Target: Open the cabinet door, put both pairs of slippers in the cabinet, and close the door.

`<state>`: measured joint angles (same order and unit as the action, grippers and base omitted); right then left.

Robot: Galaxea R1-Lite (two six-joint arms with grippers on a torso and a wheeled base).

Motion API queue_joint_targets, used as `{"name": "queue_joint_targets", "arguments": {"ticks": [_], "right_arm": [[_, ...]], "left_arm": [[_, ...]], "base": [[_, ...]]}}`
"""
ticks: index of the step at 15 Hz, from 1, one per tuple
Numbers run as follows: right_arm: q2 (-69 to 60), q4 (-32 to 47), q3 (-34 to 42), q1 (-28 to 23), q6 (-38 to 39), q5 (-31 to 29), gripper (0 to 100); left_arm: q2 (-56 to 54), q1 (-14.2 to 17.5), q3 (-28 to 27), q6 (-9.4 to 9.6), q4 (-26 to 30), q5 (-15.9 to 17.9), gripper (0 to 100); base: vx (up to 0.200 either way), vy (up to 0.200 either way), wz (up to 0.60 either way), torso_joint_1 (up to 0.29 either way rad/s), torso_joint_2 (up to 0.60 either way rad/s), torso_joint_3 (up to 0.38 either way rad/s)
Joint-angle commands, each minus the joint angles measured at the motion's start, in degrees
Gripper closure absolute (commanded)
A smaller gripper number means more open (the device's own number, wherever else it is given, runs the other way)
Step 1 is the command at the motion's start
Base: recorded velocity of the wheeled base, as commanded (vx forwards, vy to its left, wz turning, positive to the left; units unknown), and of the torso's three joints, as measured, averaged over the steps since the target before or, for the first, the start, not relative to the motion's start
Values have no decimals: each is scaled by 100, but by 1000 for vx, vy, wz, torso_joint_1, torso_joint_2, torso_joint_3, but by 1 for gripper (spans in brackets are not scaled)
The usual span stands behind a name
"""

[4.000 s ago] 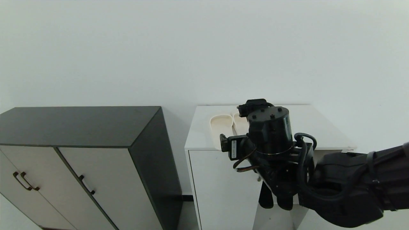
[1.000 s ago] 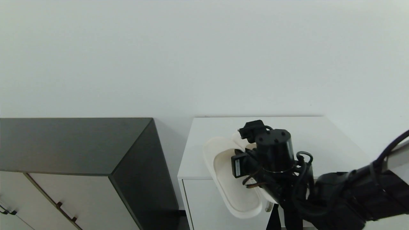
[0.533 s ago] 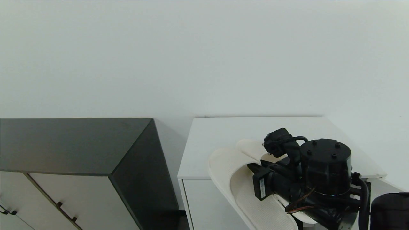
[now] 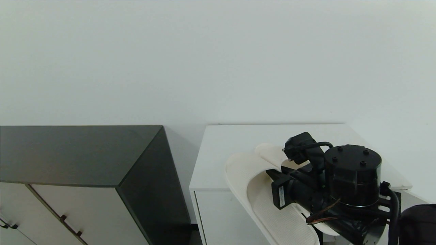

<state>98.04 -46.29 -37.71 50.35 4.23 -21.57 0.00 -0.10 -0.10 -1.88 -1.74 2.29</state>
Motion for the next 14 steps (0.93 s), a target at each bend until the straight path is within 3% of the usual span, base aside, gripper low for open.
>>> {"name": "queue_joint_targets", "arguments": {"ticks": [1,6,9,14], "right_arm": [[119,-3,0,1,-54,-32,100],[181,-3,-26,1,-63,-85,100],[313,-12,-141,1,-54,-577,100],[383,-12,-211,1,-54,-603,100]], "left_arm": [[9,1,1,-6,-1,-1,100],[9,1,1,-6,-1,-1,100],[9,1,1,-6,-1,-1,100],[9,1,1,-14,-1,-1,100]], "base": [[-200,0,0,12,2,2],[-200,0,0,0,3,0],[-200,0,0,2,4,2],[0,0,0,0,0,0]]}}
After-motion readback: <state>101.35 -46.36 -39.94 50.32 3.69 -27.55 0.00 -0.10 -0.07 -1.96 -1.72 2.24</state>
